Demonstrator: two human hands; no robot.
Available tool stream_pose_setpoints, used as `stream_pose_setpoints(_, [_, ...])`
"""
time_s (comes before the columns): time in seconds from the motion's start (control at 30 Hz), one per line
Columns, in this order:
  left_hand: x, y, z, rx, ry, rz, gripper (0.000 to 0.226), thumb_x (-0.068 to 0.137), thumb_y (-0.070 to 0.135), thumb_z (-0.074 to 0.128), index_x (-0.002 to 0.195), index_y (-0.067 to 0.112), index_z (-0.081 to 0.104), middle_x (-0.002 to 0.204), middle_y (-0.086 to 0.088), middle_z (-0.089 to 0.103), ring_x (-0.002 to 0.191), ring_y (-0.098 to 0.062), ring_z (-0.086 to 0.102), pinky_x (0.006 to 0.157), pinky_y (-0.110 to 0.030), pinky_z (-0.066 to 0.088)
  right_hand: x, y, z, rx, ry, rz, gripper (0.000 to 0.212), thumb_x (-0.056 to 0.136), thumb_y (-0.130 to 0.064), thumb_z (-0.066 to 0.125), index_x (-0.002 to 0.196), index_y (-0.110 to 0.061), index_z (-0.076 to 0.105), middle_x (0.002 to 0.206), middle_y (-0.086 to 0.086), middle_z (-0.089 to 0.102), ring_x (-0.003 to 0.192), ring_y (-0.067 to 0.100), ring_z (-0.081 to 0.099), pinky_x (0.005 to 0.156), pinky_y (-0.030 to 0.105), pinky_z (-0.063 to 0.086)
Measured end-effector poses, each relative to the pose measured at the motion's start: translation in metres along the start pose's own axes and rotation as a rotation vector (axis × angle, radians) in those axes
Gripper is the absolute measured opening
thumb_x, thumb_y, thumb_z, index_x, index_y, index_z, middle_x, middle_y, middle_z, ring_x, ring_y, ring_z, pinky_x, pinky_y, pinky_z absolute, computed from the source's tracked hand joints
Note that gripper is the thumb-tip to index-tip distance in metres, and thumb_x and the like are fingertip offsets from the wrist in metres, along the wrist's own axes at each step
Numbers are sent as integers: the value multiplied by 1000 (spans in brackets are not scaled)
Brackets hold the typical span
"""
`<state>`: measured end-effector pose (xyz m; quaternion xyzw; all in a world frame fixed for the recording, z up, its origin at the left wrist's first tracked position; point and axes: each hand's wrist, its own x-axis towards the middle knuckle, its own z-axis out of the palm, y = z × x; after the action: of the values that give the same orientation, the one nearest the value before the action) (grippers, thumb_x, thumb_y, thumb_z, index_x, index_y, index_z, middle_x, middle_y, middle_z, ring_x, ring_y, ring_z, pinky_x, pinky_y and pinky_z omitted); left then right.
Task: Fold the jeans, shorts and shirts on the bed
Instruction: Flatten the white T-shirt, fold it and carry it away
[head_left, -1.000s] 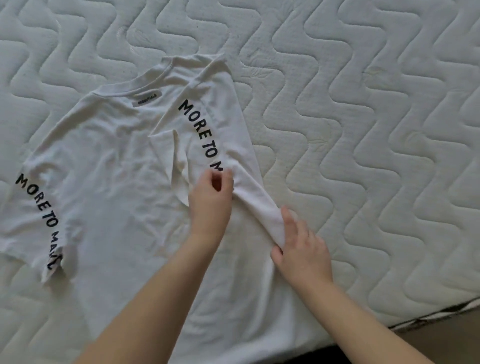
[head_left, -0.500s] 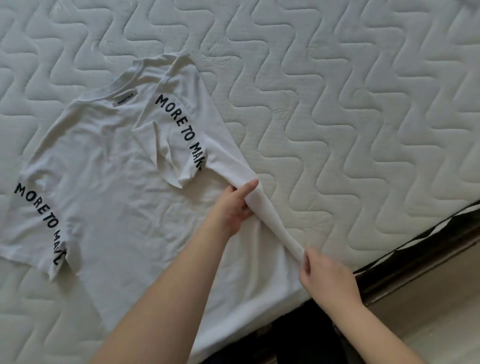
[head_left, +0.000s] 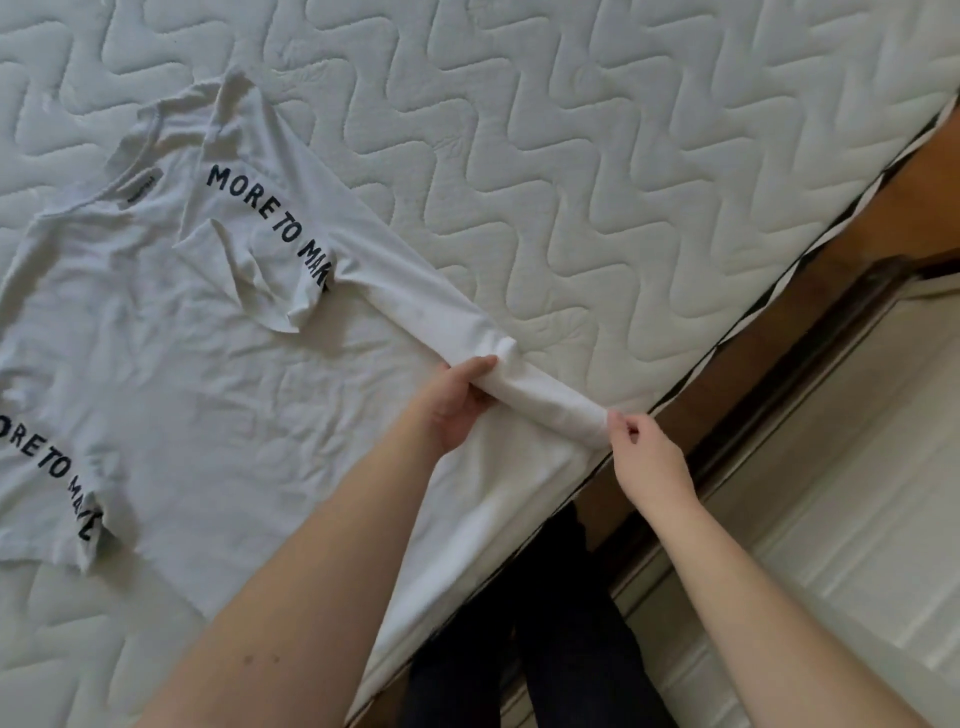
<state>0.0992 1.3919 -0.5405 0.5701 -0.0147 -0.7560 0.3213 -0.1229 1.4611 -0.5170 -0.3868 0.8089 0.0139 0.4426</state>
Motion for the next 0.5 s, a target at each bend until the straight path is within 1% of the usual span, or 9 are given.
stream_pose_setpoints(0.07, [1,-4,6,2,21,6,37,94,9,55,129,0,54,122,-16,66,110,-30,64,92,-39,54,3,9,3,245,-51,103,49,96,-58,37,108,-18,62,100,-1,69,89,18,67,75,36,51])
stream_pose_setpoints(0.1, [1,-5,8,-9,32,2,37,95,10,53,130,0,53,123,-17,65,109,-30,64,93,-40,54,4,11,6,405,-78,149,44,97,-55,42,110,-19,64,99,-3,70,85,13,69,73,34,52])
stream_pose_setpoints(0.17, [-2,-9,8,-81,46,-29,35,98,16,51,129,0,53,120,-17,65,104,-29,67,87,-41,57,5,14,11,679,-127,205,32,98,-46,49,113,-22,64,104,-3,71,81,7,71,69,28,50])
stream_pose_setpoints(0.2, [-4,-11,9,-109,43,-39,35,98,18,52,129,1,53,118,-17,66,101,-29,68,82,-41,58,6,15,13,766,-145,220,31,97,-45,51,116,-22,62,107,-3,71,82,7,71,69,28,49])
stream_pose_setpoints(0.3, [-10,-16,15,-70,-25,-14,31,94,13,60,123,3,57,108,-14,69,90,-23,71,69,-32,58,4,19,15,827,-172,254,32,94,-47,58,114,-23,64,101,-5,71,77,8,69,67,27,46])
stream_pose_setpoints(0.37, [-13,-17,21,-21,-55,5,17,91,6,63,108,4,61,90,-8,70,72,-15,69,58,-23,54,4,21,16,824,-171,257,30,90,-49,62,103,-23,68,83,-10,72,69,7,65,63,25,46])
stream_pose_setpoints(0.43, [-15,-16,24,-37,-12,4,9,91,0,59,94,6,56,73,-4,64,52,-9,58,42,-16,42,2,20,16,825,-150,279,29,93,-49,57,90,-23,69,64,-14,67,59,6,62,60,24,47])
stream_pose_setpoints(0.47, [-15,-16,24,-56,37,-6,8,91,-1,54,93,7,53,71,-4,60,47,-9,54,38,-16,38,0,19,17,824,-139,296,31,96,-46,51,86,-23,69,64,-12,67,60,7,61,60,25,46])
stream_pose_setpoints(0.5, [-15,-17,23,-63,92,-14,6,92,1,51,95,6,52,72,-6,59,47,-10,55,38,-18,38,-2,19,18,819,-129,300,31,98,-39,46,86,-23,69,72,-9,68,65,8,61,63,25,46])
